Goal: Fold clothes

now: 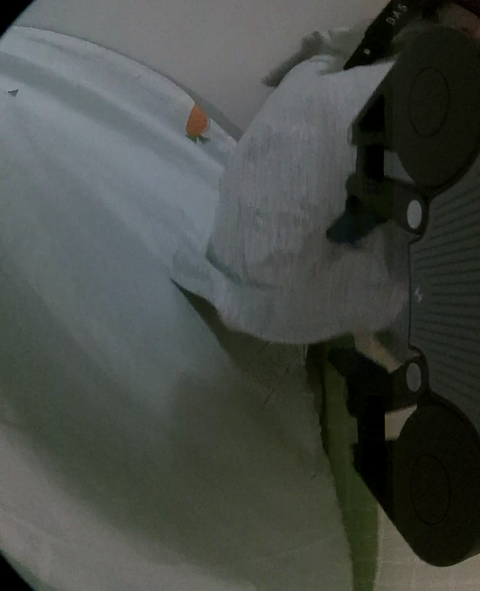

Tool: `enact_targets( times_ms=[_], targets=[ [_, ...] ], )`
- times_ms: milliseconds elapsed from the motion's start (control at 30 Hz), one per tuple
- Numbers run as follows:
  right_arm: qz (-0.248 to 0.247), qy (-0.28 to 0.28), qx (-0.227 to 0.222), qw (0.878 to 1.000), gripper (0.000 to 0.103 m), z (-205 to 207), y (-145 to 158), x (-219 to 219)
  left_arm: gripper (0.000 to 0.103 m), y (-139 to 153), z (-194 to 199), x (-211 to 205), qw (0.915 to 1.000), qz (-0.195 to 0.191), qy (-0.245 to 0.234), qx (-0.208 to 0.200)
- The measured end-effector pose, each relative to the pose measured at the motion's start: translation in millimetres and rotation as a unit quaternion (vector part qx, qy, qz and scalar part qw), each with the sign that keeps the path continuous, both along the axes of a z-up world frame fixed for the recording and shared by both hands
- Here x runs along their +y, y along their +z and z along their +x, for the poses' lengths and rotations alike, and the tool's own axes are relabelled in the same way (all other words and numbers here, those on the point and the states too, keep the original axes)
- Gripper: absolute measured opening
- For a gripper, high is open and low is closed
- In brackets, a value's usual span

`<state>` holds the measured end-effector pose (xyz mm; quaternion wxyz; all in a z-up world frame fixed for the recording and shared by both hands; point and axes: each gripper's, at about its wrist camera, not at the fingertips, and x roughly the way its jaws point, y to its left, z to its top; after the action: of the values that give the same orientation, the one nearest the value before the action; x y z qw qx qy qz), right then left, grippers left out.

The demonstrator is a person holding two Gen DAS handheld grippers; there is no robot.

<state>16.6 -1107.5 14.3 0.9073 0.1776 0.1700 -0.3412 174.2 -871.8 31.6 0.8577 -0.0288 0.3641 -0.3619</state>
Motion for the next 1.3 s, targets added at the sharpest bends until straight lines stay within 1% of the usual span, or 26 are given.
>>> enact_targets(
  times_ms=[67, 167, 200, 267, 300, 400, 467, 567, 600, 700, 767, 867, 1033, 1133, 1267, 1300],
  targets=[
    [-0.008, -0.004, 0.009, 1.0, 0.077, -3.7, 7.1, 1.7, 0.076, 8.6, -6.2, 5.1, 0.9998, 0.011, -0.003, -0.018],
    [-0.025, -0.007, 0.021, 0.999, 0.08, -23.9, 25.5, 26.0, 0.086, 22.9, -24.7, 18.6, 0.9986, 0.025, -0.004, -0.047],
    [-0.028, -0.006, 0.023, 0.999, 0.081, -31.5, 30.9, 32.2, 0.091, 27.6, -33.1, 25.9, 0.9982, 0.025, -0.005, -0.054],
    [-0.035, -0.004, 0.016, 0.999, 0.089, -51.1, 43.6, 51.8, 0.096, 37.0, -50.2, 39.6, 0.998, 0.01, -0.007, -0.062],
    [-0.038, -0.006, 0.008, 0.999, 0.09, -62.3, 49.5, 61.8, 0.098, 42.2, -58.4, 43.3, 0.9978, 0.001, -0.008, -0.065],
    [-0.036, -0.01, -0.016, 0.999, 0.095, -99.8, 65.9, 93.5, 0.102, 52.0, -97.2, 71.8, 0.9962, -0.005, -0.008, -0.086],
    [-0.028, -0.011, -0.03, 0.999, 0.098, -123.2, 72.7, 112.7, 0.103, 58.6, -109.0, 90.5, 0.9952, -0.006, -0.006, -0.098],
    [-0.019, -0.006, -0.031, 0.999, 0.099, -155.1, 75.0, 144.5, 0.103, 56.5, -138.9, 119.0, 0.9942, -0.004, -0.007, -0.107],
    [-0.021, -0.005, -0.024, 0.999, 0.099, -163.7, 74.3, 155.6, 0.103, 54.7, -148.6, 131.9, 0.9943, -0.002, -0.011, -0.106],
    [-0.026, -0.001, 0.003, 1.0, 0.099, -190.4, 70.2, 191.0, 0.103, 45.1, -168.5, 146.6, 0.9946, 0.01, -0.033, -0.097],
    [-0.02, -0.001, 0.015, 1.0, 0.099, -202.9, 61.9, 207.1, 0.103, 41.6, -181.1, 153.2, 0.9942, 0.024, -0.042, -0.096],
    [-0.011, 0.0, 0.033, 0.999, 0.099, -221.6, 49.5, 231.2, 0.103, 33.2, -205.8, 174.9, 0.9937, 0.033, -0.053, -0.094],
    [0.004, 0.001, 0.064, 0.998, 0.099, -252.7, 28.8, 271.3, 0.103, 12.3, -232.0, 201.4, 0.9946, 0.044, -0.075, -0.058],
    [0.003, 0.002, 0.087, 0.996, 0.1, -265.9, 14.1, 288.2, 0.103, -0.5, -246.4, 210.0, 0.9934, 0.061, -0.082, -0.052],
    [0.011, 0.008, 0.111, 0.994, 0.1, -282.3, -3.1, 302.5, 0.103, -14.2, -261.6, 219.6, 0.9916, 0.086, -0.085, -0.047],
    [0.02, 0.01, 0.111, 0.994, 0.1, -284.9, -6.0, 302.2, 0.103, -16.2, -263.1, 220.1, 0.9911, 0.09, -0.086, -0.047]
  ],
)
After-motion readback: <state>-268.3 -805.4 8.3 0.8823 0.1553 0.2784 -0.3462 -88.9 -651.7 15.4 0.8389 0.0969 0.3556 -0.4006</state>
